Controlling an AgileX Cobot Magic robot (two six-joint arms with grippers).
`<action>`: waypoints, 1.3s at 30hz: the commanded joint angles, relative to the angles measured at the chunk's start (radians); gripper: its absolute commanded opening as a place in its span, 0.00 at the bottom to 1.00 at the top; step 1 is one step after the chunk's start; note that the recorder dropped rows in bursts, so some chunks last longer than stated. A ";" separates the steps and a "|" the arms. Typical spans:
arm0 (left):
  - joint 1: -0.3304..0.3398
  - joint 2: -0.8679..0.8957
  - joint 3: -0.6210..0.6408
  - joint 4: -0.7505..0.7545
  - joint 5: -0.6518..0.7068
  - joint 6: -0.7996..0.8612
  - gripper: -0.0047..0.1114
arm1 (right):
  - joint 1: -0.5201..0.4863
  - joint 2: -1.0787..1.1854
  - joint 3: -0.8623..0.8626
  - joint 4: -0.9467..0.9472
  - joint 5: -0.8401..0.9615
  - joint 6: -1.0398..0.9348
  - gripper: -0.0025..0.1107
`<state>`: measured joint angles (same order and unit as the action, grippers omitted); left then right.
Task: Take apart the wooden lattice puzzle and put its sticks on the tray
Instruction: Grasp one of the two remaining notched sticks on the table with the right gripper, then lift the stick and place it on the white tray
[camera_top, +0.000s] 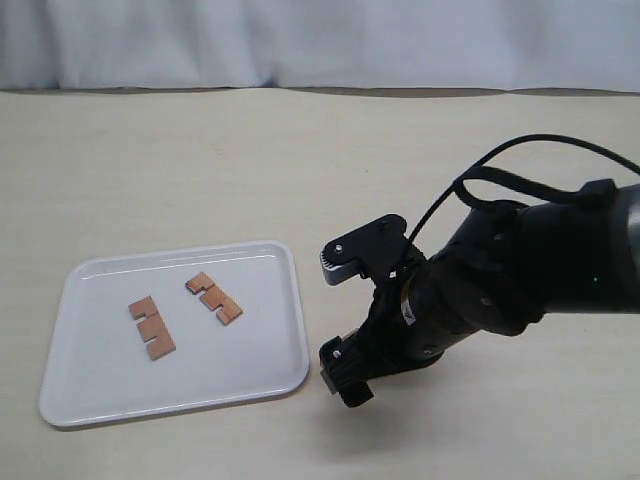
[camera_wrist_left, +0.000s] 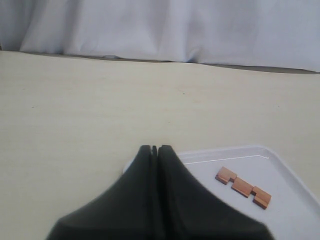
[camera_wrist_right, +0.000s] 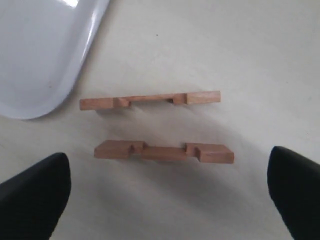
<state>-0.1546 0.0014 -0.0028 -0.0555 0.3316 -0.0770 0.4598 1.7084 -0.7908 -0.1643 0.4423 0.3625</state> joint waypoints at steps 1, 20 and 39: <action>-0.001 -0.001 0.003 0.003 -0.010 -0.007 0.04 | -0.004 0.004 0.032 -0.099 -0.043 0.101 0.95; -0.001 -0.001 0.003 0.003 -0.010 -0.007 0.04 | -0.004 0.059 0.051 -0.118 -0.160 0.153 0.88; -0.001 -0.001 0.003 0.003 -0.008 -0.007 0.04 | 0.059 -0.141 -0.117 0.056 -0.147 0.123 0.06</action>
<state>-0.1546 0.0014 -0.0028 -0.0555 0.3316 -0.0770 0.4828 1.5377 -0.8959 -0.1314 0.3646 0.5003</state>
